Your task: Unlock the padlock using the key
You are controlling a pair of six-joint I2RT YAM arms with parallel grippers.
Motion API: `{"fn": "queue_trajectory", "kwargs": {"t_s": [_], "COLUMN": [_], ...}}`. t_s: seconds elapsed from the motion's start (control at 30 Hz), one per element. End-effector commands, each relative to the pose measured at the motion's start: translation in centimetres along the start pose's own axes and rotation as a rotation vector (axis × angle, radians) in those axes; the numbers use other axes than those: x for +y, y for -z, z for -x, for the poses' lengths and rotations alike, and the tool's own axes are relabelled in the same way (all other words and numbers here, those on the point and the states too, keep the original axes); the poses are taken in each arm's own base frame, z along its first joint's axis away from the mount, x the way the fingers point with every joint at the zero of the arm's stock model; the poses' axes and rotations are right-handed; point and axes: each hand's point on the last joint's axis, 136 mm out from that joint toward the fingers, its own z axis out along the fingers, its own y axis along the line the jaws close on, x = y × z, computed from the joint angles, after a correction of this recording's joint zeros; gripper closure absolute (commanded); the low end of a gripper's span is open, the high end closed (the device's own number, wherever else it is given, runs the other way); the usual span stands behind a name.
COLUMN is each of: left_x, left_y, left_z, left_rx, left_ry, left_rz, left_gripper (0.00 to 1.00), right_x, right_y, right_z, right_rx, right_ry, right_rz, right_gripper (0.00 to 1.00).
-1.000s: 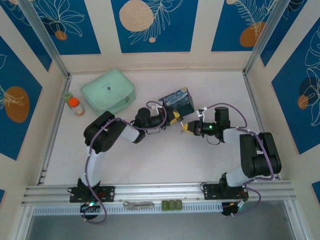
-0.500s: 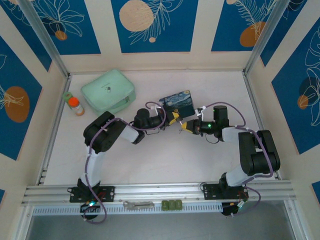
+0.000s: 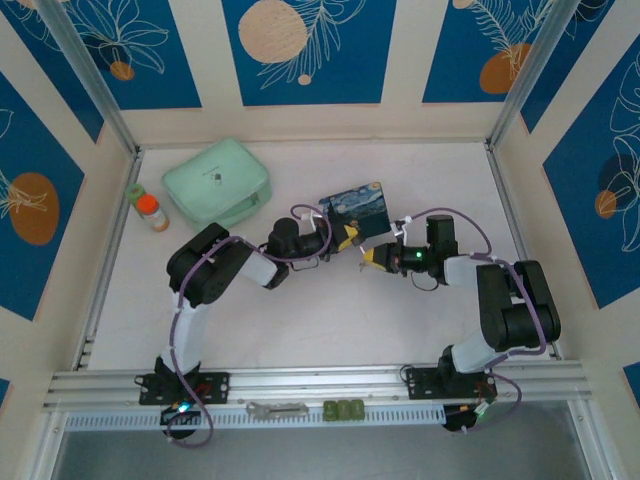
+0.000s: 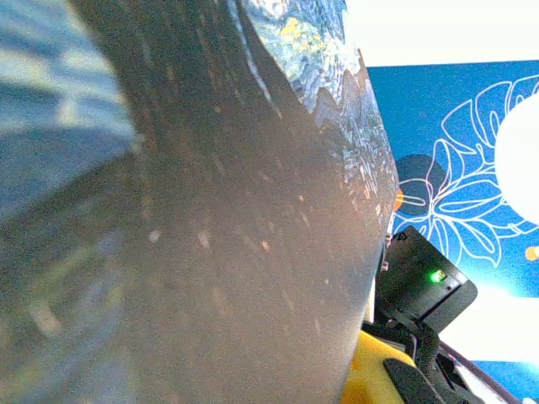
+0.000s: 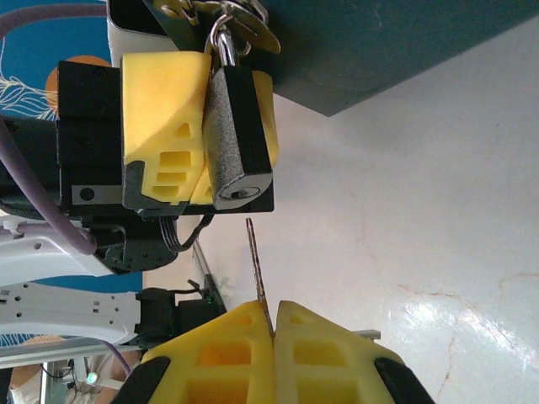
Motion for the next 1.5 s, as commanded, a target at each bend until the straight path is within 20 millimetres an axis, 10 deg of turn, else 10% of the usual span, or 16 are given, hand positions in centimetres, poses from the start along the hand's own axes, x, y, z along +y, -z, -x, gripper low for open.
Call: {"fn": "queue_trajectory", "kwargs": {"t_s": [0.0, 1.47], "left_x": [-4.6, -4.3], "left_y": [0.0, -0.8], "left_z": [-0.2, -4.1], "left_rx": [0.003, 0.099], "left_ry": [-0.066, -0.053], "left_rz": [-0.118, -0.148], "left_gripper": [1.00, 1.00], "right_x": [-0.3, -1.7], "right_y": [0.2, -0.2], "right_z": [-0.2, 5.5], "right_rx": [-0.004, -0.219], "right_ry": [0.001, -0.252], "right_rz": [-0.009, -0.116], "right_gripper": [1.00, 1.00]}}
